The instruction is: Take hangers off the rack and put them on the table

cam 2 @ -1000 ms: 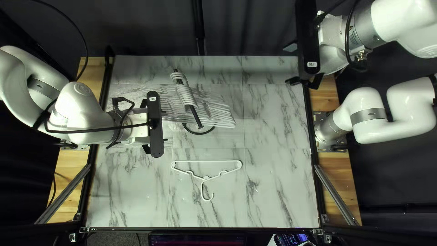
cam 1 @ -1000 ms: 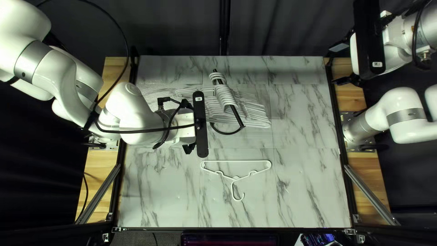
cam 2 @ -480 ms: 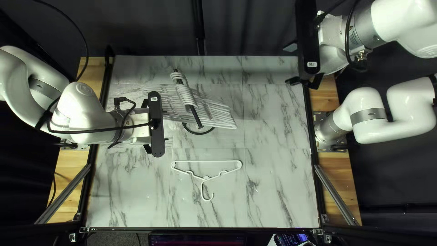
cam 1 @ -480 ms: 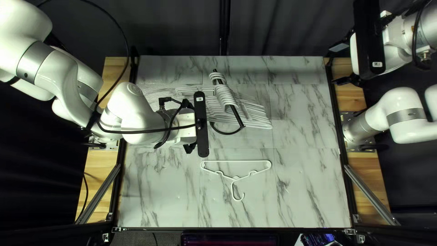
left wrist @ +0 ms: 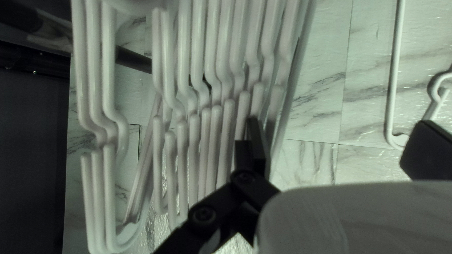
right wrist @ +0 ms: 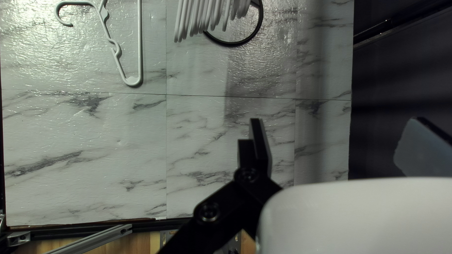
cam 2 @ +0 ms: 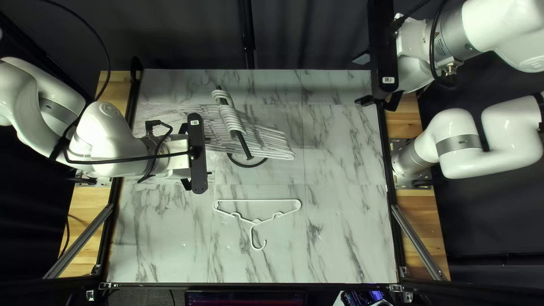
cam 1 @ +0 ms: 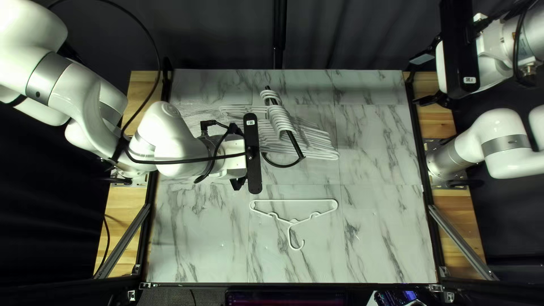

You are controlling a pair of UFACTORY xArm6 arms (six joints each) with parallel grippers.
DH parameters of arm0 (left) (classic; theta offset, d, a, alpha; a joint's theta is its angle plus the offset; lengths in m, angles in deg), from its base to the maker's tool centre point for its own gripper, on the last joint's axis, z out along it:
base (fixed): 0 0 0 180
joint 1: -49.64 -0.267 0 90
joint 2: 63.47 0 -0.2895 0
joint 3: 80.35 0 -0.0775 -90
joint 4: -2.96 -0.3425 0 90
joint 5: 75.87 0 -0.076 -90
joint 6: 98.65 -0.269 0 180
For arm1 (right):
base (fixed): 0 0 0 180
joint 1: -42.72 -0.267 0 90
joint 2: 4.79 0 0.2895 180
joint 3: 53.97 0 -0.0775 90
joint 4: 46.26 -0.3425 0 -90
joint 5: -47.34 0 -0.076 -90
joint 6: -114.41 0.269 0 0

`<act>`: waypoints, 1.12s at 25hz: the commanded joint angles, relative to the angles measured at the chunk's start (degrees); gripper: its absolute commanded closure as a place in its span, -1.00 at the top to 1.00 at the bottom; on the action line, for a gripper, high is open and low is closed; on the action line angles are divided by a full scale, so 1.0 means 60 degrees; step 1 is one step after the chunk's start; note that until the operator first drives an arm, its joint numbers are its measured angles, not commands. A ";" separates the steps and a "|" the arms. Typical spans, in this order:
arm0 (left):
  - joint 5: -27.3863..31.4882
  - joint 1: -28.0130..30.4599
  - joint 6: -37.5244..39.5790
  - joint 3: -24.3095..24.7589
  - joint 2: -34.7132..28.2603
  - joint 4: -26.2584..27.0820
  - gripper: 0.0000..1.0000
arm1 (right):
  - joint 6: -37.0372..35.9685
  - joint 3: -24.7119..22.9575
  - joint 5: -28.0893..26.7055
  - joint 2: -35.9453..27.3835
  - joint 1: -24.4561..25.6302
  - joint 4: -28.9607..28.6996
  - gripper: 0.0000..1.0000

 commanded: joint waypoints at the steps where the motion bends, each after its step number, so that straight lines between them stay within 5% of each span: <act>1: -0.0069 0.0014 0.0029 -0.0034 0.0067 -0.0008 1.00 | 0.0000 0.0000 0.0000 0.0000 0.0000 0.0000 1.00; 28: 0.0001 0.0385 0.0301 -0.0272 0.0286 -0.0071 1.00 | 0.0000 0.0000 0.0000 0.0000 0.0000 0.0000 1.00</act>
